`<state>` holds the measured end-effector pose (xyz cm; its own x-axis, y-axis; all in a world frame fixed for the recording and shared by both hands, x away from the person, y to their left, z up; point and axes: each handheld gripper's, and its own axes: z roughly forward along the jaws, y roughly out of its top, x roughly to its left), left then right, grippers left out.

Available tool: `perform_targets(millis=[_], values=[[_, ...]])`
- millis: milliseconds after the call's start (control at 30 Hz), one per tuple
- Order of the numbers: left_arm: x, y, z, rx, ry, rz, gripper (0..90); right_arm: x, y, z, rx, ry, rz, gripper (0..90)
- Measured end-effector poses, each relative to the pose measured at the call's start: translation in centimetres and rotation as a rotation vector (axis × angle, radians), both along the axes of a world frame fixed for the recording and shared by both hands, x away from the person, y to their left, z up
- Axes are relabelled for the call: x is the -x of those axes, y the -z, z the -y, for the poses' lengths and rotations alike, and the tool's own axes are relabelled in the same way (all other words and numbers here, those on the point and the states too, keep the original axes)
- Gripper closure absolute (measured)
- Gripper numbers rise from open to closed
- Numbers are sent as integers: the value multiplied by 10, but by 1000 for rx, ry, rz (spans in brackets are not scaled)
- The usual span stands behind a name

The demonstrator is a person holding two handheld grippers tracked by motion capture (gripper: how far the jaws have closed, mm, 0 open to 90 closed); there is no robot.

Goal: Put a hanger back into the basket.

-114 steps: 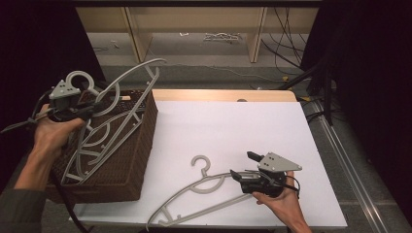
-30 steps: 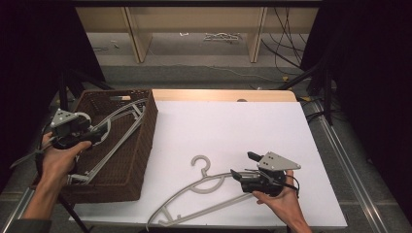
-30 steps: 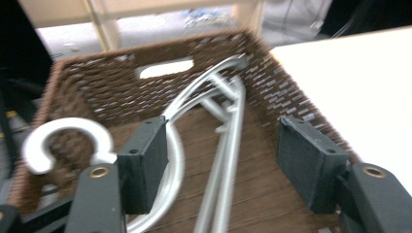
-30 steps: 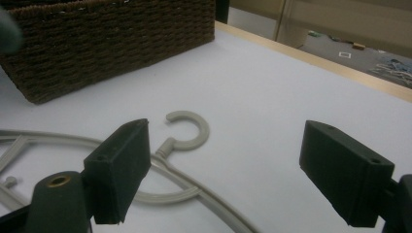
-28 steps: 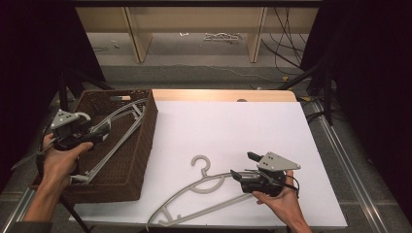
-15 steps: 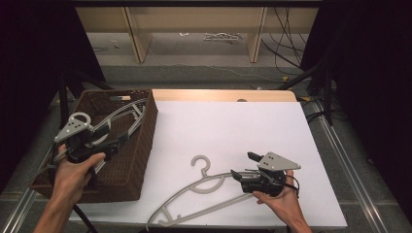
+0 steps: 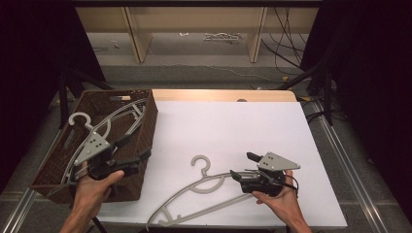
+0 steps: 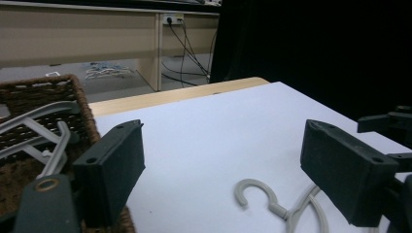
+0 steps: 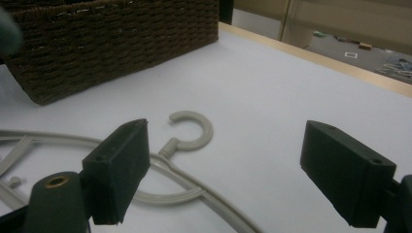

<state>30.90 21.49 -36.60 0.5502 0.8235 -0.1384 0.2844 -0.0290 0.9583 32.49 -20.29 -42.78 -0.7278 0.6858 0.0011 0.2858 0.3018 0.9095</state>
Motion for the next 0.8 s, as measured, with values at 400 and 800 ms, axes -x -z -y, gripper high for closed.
perform_targets(millis=[400,800], values=[[15,32,29,-56,73,-3,160,2,1,0,-1,5,0,186],[27,50,31,-75,73,16,158,-1,4,1,11,-7,-7,181]])
